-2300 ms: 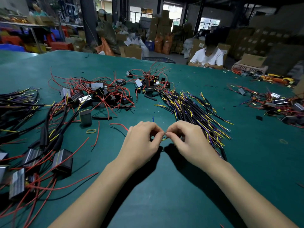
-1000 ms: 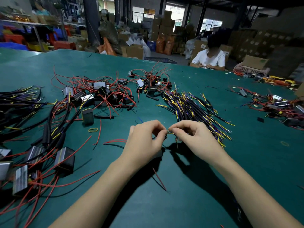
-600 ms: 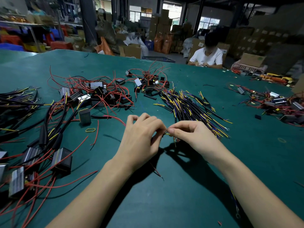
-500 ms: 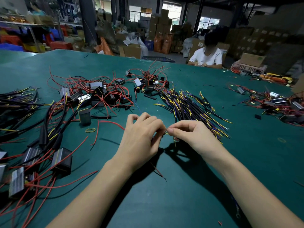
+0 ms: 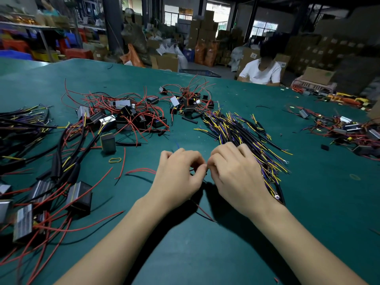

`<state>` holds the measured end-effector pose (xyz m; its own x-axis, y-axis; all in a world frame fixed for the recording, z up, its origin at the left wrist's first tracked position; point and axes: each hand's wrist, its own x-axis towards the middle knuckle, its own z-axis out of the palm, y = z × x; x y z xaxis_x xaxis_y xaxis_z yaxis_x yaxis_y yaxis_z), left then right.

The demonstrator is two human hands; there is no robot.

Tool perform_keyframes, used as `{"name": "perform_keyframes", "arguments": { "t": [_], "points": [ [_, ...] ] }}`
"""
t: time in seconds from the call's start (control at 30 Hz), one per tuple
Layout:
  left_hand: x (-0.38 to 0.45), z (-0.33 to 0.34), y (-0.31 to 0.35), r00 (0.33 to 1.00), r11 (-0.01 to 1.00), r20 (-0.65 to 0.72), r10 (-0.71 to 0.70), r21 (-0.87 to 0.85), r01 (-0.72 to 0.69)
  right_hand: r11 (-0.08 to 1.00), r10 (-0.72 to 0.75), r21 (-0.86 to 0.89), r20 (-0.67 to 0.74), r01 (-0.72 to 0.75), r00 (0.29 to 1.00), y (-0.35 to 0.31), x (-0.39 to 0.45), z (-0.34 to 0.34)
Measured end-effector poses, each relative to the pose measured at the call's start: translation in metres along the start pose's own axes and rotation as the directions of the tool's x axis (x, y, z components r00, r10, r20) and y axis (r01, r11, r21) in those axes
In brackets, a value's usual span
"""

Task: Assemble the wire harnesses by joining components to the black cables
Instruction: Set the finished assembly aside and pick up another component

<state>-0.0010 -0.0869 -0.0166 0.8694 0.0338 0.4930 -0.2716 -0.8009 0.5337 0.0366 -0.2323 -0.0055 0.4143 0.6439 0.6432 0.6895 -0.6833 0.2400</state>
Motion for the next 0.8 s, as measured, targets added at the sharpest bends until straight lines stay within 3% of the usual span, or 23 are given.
{"name": "perform_keyframes", "arguments": {
  "t": [0.07,0.13,0.2,0.27,0.43,0.57,0.8],
  "points": [
    [0.003,-0.003,-0.003,0.995,0.985,0.041,-0.093,-0.142,0.098,1.000,-0.028,-0.005,-0.037,0.028,0.999,0.000,0.000,0.001],
    [0.004,-0.006,-0.005,0.987,0.970,0.092,-0.132,-0.192,0.148,0.959,0.127,0.257,-0.030,-0.115,0.991,0.000,-0.001,-0.001],
    [0.004,-0.007,-0.005,0.991,0.979,0.095,-0.098,-0.168,0.113,0.784,0.305,0.546,0.076,-0.296,0.949,0.002,-0.003,0.000],
    [0.001,-0.006,-0.006,0.996,0.989,0.072,-0.047,-0.136,0.056,0.588,0.409,0.688,0.201,-0.426,0.890,0.004,-0.004,0.002],
    [-0.001,-0.001,-0.008,1.000,0.997,-0.011,0.028,-0.074,-0.029,0.307,0.401,0.757,0.447,-0.577,0.800,0.011,-0.003,0.003],
    [-0.002,-0.002,-0.008,0.997,0.996,-0.032,0.073,-0.040,-0.074,0.133,0.402,0.758,0.548,-0.639,0.734,0.015,-0.004,0.003],
    [-0.002,-0.005,-0.006,0.985,0.986,-0.051,0.164,0.049,-0.161,0.145,0.311,0.762,0.571,-0.631,0.760,0.018,-0.003,-0.001]
  ]
}}
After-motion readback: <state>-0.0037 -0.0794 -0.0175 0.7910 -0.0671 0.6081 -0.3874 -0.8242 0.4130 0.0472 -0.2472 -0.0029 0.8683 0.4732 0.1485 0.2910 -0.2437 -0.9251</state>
